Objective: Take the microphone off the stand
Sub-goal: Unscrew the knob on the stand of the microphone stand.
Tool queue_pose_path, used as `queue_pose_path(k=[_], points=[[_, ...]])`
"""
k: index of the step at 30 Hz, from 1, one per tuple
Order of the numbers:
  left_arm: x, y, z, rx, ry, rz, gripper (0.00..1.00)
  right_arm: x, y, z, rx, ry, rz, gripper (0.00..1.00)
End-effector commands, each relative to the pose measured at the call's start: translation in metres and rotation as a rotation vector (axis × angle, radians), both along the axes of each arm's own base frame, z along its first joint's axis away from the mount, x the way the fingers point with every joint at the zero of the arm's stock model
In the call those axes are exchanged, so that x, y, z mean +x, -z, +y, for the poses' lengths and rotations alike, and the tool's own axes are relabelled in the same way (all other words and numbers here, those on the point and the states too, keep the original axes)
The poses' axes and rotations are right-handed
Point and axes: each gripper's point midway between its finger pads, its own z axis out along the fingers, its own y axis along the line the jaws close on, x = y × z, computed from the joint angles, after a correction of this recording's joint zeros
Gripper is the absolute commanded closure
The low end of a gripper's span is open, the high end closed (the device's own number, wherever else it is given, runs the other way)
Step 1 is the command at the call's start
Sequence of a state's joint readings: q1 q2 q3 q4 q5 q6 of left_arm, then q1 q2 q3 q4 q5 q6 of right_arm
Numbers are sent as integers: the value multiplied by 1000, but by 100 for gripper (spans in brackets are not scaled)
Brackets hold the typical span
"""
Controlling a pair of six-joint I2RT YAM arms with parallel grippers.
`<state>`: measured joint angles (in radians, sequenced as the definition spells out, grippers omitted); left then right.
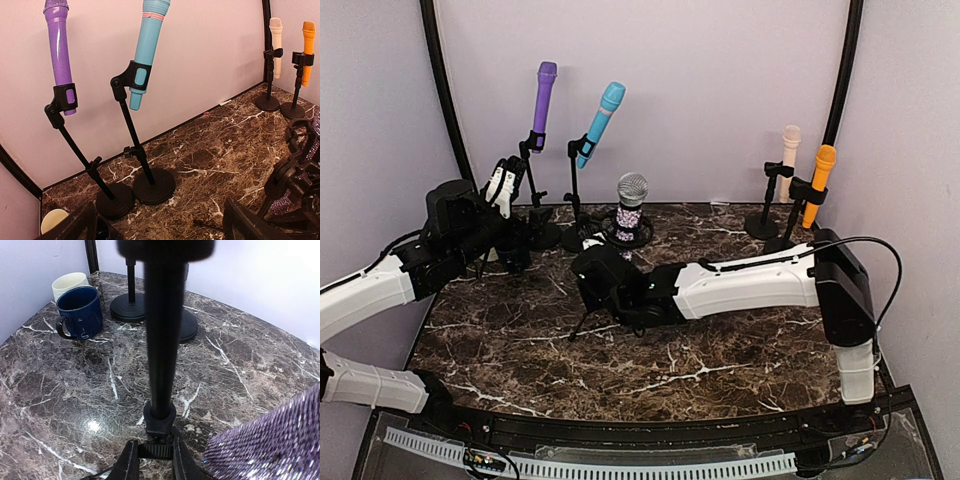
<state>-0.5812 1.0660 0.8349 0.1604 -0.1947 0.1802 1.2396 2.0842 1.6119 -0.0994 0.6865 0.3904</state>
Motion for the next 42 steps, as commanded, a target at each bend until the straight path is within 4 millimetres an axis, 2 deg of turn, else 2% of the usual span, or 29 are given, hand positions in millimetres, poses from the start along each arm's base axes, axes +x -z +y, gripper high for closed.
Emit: queue_pose_path(k=[1, 8, 17, 19, 24, 26, 37, 42], points=[[-3, -1, -3, -2, 15, -15, 11, -8, 24, -7, -213, -36, -58, 100], [-2, 2, -4, 0, 18, -7, 11, -11, 34, -10, -293, -56, -73, 100], [-2, 6, -7, 6, 25, 2, 11, -9, 36, -9, -418, -65, -121, 100], [-2, 7, -7, 7, 25, 3, 11, -9, 34, -8, -406, -69, -118, 95], [-1, 7, -7, 9, 23, 3, 11, -22, 21, 9, -266, -152, -56, 65], [-1, 7, -7, 10, 23, 3, 11, -27, 18, 14, -215, -176, -34, 58], [-2, 5, -7, 12, 19, -2, 11, -44, -1, 25, -69, -258, 29, 35], [-2, 5, -6, 13, 17, -4, 11, -58, 1, 26, 5, -312, 86, 25]])
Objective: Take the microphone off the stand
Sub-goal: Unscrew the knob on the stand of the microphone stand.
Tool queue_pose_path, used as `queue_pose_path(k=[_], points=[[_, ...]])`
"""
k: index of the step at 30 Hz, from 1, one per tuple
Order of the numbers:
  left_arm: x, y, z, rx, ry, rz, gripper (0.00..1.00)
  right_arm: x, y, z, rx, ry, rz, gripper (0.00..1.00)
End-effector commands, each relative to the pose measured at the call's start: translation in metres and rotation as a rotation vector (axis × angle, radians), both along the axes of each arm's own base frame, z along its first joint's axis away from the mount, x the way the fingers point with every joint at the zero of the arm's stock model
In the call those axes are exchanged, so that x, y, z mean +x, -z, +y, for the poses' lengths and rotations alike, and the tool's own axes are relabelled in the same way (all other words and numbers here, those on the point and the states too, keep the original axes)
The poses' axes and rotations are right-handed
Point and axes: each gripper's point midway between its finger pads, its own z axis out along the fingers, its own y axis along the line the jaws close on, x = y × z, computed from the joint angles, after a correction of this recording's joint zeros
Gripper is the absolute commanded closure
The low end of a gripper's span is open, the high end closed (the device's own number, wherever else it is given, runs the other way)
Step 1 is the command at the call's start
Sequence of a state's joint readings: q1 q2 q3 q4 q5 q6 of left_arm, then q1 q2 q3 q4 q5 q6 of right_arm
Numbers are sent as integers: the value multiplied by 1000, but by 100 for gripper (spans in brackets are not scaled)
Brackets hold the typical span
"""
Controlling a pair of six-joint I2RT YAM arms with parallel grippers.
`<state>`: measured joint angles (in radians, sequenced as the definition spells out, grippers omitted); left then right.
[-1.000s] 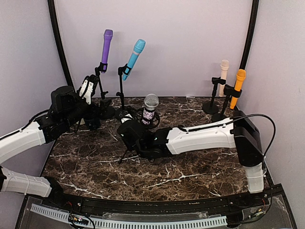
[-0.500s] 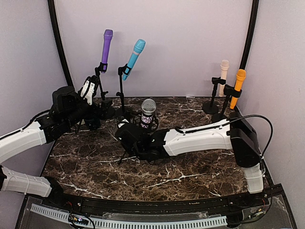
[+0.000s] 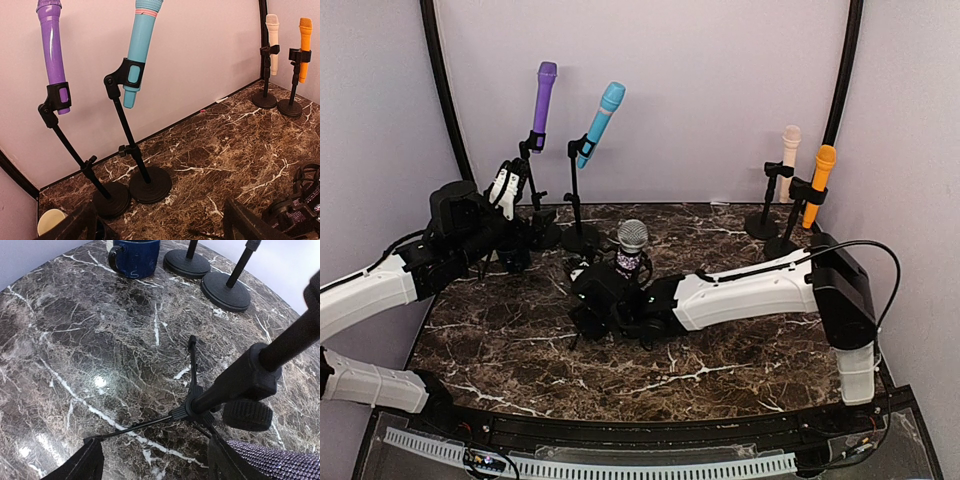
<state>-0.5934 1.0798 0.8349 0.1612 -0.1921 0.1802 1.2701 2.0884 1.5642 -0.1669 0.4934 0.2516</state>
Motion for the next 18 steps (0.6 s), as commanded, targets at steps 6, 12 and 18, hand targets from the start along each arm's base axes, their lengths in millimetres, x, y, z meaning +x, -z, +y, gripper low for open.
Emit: queue_pose_path(k=[6, 12, 18], points=[[-2, 0, -1, 6, 4, -16, 11, -36, -30, 20, 256, -125, 132, 21], [-3, 1, -2, 12, 7, -16, 11, -47, -15, 24, 269, -168, 189, 15], [-3, 3, -3, 22, 4, -14, 11, -59, -7, 20, 279, -211, 236, 4]])
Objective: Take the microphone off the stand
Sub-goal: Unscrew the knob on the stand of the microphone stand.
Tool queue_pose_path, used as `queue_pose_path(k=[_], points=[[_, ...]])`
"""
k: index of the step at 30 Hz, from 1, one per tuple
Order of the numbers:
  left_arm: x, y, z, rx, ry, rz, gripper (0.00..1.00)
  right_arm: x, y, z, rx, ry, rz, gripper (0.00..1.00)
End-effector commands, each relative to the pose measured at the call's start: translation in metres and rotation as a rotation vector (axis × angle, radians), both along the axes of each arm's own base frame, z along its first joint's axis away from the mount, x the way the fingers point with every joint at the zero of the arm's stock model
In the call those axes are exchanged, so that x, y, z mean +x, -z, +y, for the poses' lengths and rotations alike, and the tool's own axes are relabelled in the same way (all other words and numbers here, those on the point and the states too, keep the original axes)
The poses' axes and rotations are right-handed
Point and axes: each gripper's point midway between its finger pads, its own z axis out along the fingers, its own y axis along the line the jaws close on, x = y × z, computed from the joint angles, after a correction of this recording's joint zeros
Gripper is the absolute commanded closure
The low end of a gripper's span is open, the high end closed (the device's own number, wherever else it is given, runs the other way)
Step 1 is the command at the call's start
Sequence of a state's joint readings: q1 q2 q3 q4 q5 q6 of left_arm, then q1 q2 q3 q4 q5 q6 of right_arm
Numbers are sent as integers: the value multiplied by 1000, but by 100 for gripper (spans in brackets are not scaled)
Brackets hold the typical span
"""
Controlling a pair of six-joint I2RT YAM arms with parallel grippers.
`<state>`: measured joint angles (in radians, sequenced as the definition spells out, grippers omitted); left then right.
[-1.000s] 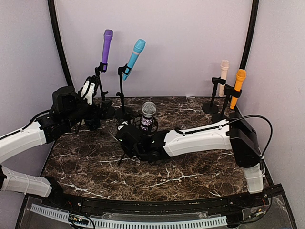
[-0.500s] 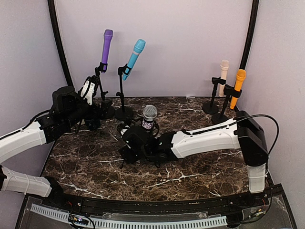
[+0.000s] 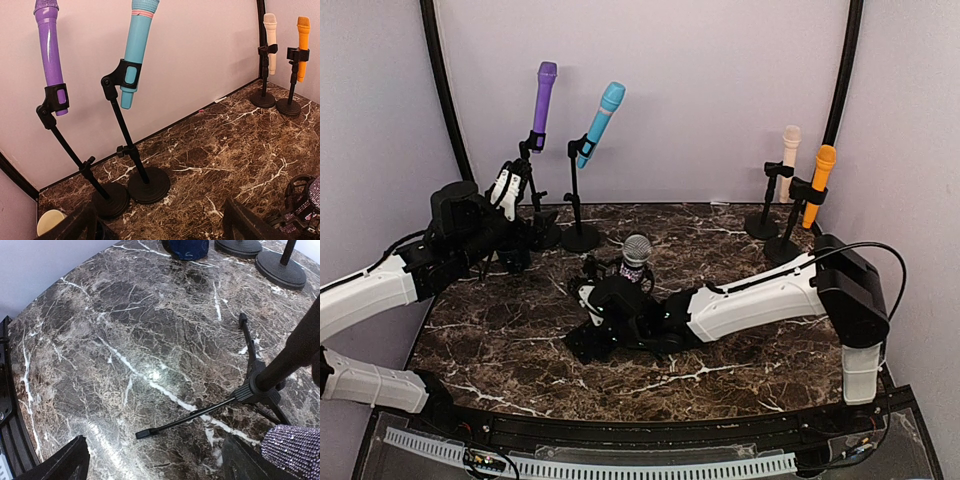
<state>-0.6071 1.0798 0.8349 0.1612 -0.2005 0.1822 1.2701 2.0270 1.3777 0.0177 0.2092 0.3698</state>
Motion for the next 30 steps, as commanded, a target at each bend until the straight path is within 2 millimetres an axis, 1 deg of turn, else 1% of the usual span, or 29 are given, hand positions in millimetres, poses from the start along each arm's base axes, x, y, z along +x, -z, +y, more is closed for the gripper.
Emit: queue_pose_path(k=[1, 7, 11, 16, 18, 21, 22, 24, 26, 27, 28, 30], points=[[-1, 3, -1, 20, 0, -12, 11, -17, -28, 9, 116, -65, 23, 2], [-1, 7, -2, 34, -3, -9, 11, -40, -20, 6, 132, -148, 114, 1], [0, 9, -3, 40, -5, -8, 11, -59, -15, 0, 132, -212, 190, 1], [1, 13, -4, 40, -4, 2, 10, -77, -20, -17, 135, -260, 246, 1], [1, 14, -5, 40, 0, 8, 10, -88, -25, -23, 135, -297, 280, 2], [1, 15, -6, 38, 3, 16, 10, -102, -31, -37, 135, -330, 321, 2], [1, 16, -6, 39, 4, 17, 10, -105, -39, -42, 147, -336, 325, 2], [1, 16, -7, 38, 8, 19, 10, -111, -46, -54, 149, -340, 335, 2], [0, 16, -9, 40, 21, 21, 10, -112, -53, -68, 147, -326, 332, 3], [0, 17, -11, 44, 32, 23, 10, -112, -60, -74, 160, -316, 319, 3], [-2, 17, -13, 47, 51, 22, 10, -111, -60, -84, 146, -296, 319, 2], [-5, 16, -17, 49, 79, 19, 10, -106, -70, -101, 154, -251, 295, 2]])
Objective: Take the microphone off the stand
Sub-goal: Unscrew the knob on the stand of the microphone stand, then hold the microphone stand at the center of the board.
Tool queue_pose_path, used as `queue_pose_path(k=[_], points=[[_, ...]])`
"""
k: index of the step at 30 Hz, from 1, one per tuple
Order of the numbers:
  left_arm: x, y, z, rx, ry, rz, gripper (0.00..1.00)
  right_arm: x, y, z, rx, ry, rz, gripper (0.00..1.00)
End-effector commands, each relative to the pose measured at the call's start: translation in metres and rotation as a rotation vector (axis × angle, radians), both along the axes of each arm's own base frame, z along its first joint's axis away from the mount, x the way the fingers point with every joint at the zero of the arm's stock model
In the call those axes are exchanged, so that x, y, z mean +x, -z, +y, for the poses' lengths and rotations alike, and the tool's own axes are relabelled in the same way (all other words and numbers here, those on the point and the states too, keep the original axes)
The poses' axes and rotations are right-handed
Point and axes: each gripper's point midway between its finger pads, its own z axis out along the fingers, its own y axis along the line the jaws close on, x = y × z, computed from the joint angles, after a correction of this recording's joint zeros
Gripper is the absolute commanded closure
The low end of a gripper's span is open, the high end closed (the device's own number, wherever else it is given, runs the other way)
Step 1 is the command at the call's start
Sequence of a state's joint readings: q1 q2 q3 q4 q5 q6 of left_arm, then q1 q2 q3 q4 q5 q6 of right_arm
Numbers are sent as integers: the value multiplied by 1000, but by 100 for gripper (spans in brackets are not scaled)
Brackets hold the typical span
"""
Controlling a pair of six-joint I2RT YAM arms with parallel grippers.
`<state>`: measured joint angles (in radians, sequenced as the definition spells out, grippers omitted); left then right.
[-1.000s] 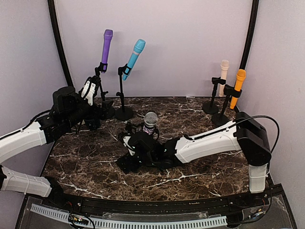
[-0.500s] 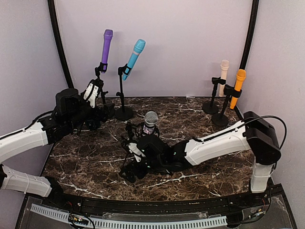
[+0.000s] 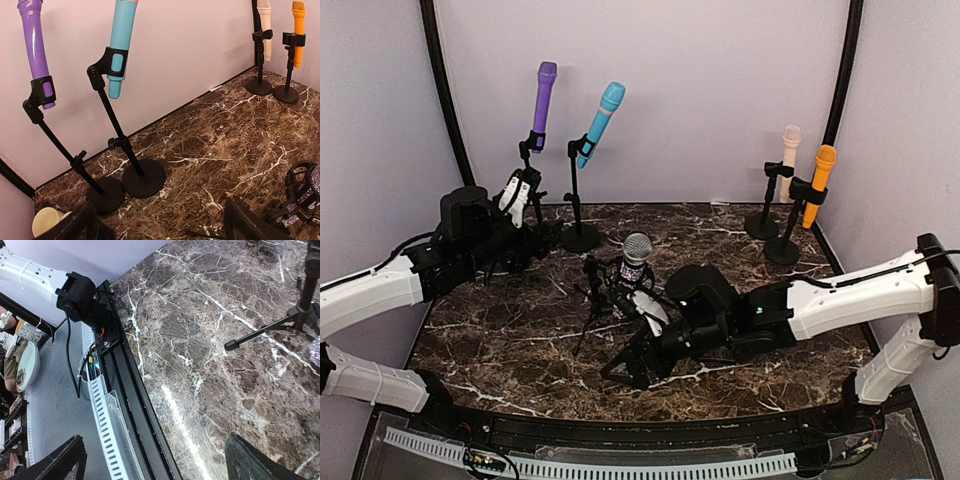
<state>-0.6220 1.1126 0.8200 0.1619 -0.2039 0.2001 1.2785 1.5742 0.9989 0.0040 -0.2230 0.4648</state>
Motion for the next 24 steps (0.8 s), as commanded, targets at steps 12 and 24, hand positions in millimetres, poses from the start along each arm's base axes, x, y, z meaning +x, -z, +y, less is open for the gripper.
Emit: queue_pose_path(k=[12, 24], points=[[-66, -1, -62, -60, 512, 74, 10, 91, -78, -113, 142, 466, -84, 1], [-78, 44, -88, -75, 648, 300, 10, 135, -148, -67, 176, 585, -249, 2]])
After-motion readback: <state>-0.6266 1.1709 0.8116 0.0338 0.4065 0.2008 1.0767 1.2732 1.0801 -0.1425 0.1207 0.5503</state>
